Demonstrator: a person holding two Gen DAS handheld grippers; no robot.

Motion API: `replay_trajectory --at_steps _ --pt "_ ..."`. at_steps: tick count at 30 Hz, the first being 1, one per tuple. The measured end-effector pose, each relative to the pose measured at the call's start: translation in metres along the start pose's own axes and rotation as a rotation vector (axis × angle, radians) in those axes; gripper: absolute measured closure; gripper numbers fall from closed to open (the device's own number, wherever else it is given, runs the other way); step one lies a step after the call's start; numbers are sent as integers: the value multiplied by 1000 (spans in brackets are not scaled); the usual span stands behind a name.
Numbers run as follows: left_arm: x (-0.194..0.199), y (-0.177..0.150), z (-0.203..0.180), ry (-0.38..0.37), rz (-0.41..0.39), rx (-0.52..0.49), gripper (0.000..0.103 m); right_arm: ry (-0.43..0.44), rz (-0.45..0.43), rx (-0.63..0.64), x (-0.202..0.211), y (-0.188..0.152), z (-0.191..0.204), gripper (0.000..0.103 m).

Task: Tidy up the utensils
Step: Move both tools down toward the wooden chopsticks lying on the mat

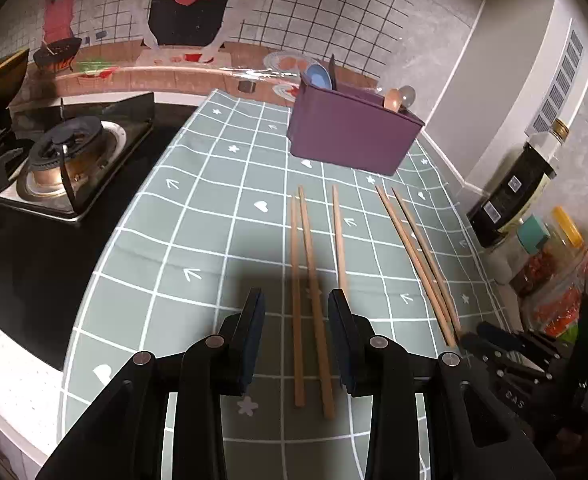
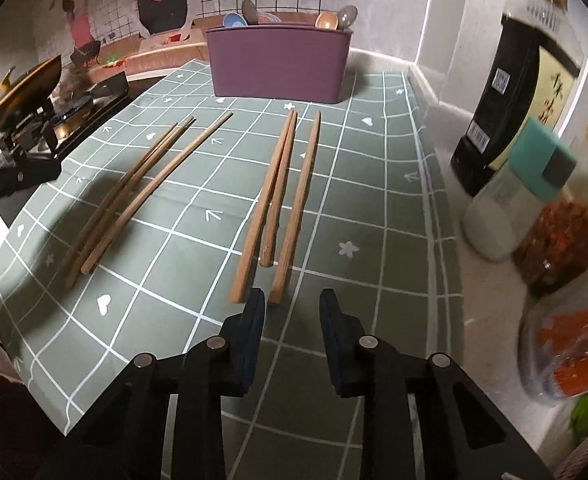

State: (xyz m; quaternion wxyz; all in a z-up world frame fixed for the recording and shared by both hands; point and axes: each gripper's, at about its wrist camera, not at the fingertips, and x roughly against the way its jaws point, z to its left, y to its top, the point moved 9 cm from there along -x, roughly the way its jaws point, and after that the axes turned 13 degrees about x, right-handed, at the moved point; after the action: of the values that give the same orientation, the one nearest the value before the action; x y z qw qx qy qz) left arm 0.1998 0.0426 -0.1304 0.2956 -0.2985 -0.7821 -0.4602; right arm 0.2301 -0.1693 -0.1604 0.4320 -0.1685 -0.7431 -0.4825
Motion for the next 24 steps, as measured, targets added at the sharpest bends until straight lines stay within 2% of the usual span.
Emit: replay_trajectory --at_steps 10,17,20,24 --pt "-5 -14 -21 -13 30 -63 69 6 11 0 -16 5 4 79" --pt "-12 -24 -36 -29 69 -118 69 16 13 -36 -18 6 -4 96" --pt "-14 -23 -36 -45 83 -137 69 23 10 -76 -17 6 -10 97" --pt "-19 -25 -37 -83 120 -170 69 -26 3 -113 -10 9 -18 97"
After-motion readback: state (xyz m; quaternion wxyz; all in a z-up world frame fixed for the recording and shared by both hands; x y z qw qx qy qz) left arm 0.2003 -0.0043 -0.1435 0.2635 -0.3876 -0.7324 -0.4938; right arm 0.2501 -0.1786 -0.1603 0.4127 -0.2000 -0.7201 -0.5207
